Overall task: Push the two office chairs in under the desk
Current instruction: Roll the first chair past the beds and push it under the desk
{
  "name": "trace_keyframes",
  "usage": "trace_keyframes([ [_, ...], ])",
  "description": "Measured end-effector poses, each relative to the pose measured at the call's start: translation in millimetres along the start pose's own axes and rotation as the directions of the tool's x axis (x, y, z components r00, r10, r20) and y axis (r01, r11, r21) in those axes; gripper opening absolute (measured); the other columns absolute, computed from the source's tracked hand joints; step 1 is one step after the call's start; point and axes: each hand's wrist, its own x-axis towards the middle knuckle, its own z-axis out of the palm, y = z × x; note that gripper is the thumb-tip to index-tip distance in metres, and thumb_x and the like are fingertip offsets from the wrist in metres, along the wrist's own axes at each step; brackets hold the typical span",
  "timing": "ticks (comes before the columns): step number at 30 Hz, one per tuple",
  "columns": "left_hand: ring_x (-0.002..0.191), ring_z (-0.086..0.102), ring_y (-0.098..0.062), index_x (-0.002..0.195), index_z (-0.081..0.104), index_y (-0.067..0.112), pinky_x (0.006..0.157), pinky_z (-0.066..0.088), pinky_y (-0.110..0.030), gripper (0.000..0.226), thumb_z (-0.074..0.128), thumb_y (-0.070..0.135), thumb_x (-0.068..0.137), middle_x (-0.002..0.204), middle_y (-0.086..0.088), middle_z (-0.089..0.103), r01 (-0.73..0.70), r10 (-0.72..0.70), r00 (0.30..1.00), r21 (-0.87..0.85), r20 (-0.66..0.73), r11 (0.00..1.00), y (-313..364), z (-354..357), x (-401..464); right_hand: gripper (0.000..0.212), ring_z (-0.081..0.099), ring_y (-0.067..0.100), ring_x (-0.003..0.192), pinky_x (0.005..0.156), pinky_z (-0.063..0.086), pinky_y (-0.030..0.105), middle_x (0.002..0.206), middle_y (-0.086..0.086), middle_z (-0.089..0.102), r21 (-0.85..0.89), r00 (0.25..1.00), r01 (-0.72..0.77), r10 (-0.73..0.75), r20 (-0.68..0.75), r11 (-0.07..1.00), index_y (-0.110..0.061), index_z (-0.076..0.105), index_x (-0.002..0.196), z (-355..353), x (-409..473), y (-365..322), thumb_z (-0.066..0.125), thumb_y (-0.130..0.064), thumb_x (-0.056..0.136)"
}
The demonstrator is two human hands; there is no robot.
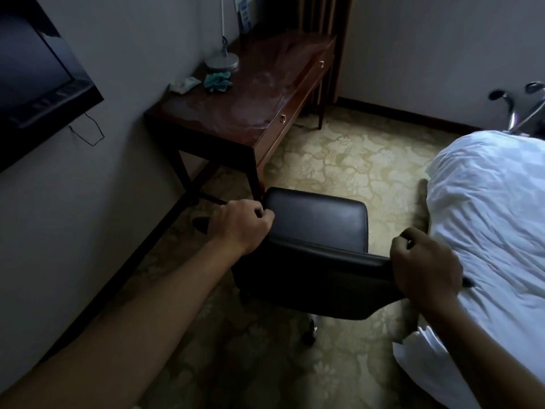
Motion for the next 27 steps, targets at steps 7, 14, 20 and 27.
trace_keyframes([
  [7, 0.071, 0.06, -0.03, 0.062, 0.06, 0.021, 0.058, 0.032, -0.03, 0.034, 0.043, 0.046, 0.078, 0.071, -0.002, 0.063, 0.142, -0.141, 0.987, 0.011, -0.079, 0.99, 81.5, 37.8, 3.7, 0.025, 0.043, 0.023, 0.053, 0.054, 0.025, 0.03, 0.056, 0.003, 0.05, 0.018, 0.994, 0.102, -0.102, -0.026, 0.995, -0.014, 0.054, 0.062, -11.8, 79.6, 59.5, 0.04, -0.026, 0.079],
  [14, 0.053, 0.046, -0.017, 0.055, 0.055, 0.02, 0.047, 0.026, -0.023, 0.037, 0.043, 0.045, 0.079, 0.056, 0.005, 0.051, 0.283, -0.284, 0.948, -0.031, -0.142, 0.959, 154.7, 68.7, 26.2, 0.031, 0.053, 0.024, 0.066, 0.066, 0.039, 0.035, 0.069, 0.004, 0.064, -0.07, 0.94, 0.34, -0.336, 0.06, 0.938, -0.015, 0.064, 0.068, -3.2, 120.4, 54.6, 0.042, -0.033, 0.08],
  [20, 0.054, 0.046, -0.019, 0.059, 0.059, 0.018, 0.049, 0.028, -0.025, 0.038, 0.039, 0.043, 0.08, 0.059, 0.003, 0.053, 0.35, -0.349, 0.927, -0.018, -0.141, 0.937, 223.7, 93.0, 59.0, 0.032, 0.045, 0.023, 0.056, 0.057, 0.031, 0.031, 0.059, 0.004, 0.061, -0.042, 0.897, 0.441, -0.441, 0.014, 0.896, -0.015, 0.052, 0.054, 0.3, 210.7, 101.3, 0.035, -0.032, 0.075],
  [27, 0.077, 0.061, -0.024, 0.077, 0.066, 0.02, 0.061, 0.036, -0.031, 0.056, 0.027, 0.059, 0.087, 0.081, -0.001, 0.064, 0.116, -0.11, 0.983, 0.033, -0.149, 0.993, 320.1, 140.3, 103.2, 0.023, 0.043, 0.023, 0.075, 0.075, 0.031, 0.036, 0.077, 0.007, 0.064, -0.089, 0.894, 0.443, -0.432, 0.117, 0.892, -0.019, 0.048, 0.063, 7.1, 330.1, 155.3, 0.031, -0.027, 0.077],
])
